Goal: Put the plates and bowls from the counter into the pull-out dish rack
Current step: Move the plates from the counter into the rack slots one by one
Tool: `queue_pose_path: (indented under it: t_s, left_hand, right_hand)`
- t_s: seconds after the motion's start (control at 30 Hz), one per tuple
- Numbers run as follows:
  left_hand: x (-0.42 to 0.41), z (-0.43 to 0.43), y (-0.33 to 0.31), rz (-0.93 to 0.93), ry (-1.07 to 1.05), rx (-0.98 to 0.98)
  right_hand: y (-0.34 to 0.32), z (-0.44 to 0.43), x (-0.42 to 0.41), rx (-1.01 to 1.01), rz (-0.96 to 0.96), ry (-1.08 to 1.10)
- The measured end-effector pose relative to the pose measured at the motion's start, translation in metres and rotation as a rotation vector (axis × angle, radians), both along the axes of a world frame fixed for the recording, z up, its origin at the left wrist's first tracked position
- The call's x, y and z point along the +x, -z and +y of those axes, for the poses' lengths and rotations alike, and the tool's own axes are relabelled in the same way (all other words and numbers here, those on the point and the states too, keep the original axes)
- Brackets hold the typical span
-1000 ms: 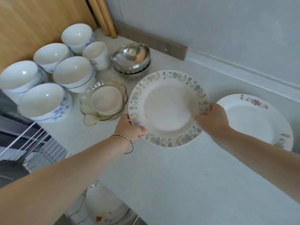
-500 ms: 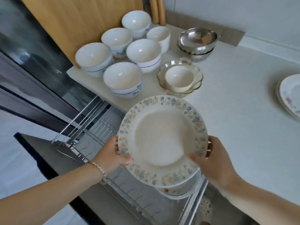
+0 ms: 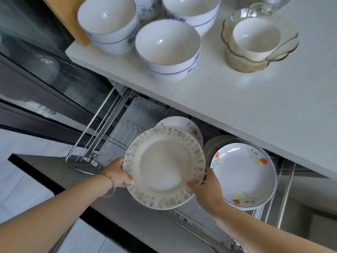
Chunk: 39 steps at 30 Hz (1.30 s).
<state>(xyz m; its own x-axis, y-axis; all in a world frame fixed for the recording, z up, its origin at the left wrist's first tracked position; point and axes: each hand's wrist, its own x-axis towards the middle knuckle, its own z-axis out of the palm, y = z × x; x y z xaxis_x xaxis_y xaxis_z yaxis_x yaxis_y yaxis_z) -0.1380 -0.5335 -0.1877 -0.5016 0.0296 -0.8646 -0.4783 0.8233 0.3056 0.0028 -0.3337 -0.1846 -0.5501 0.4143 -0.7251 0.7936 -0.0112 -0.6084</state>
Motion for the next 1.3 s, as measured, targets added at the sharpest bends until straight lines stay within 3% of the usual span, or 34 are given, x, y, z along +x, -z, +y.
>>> queue_pose_path:
  t_s: [0.23,0.47,0.6,0.97,1.17,1.3]
  left_hand:
    - [-0.044,0.033,0.082,0.050,0.044,-0.141]
    - [-0.066,0.065,0.121,0.168,0.143,-0.278]
    - [-0.064,0.072,0.137,0.107,0.050,-0.160]
    - [-0.049,0.091,0.152,0.201,0.037,-0.326]
    - [-0.041,0.099,0.151,0.170,-0.024,-0.260]
    - [-0.038,0.089,0.148,0.114,0.072,-0.218]
  right_hand:
    - [0.081,0.007,-0.045,0.030,-0.128,0.157]
    - [0.119,0.014,-0.077,0.186,-0.221,0.158]
    - [0.128,0.011,-0.087,0.232,-0.286,0.181]
    - [0.129,-0.002,-0.094,0.240,-0.398,0.031]
    - [0.125,-0.004,-0.097,0.151,-0.421,0.049]
    - [0.120,-0.004,-0.094,0.133,-0.418,-0.035]
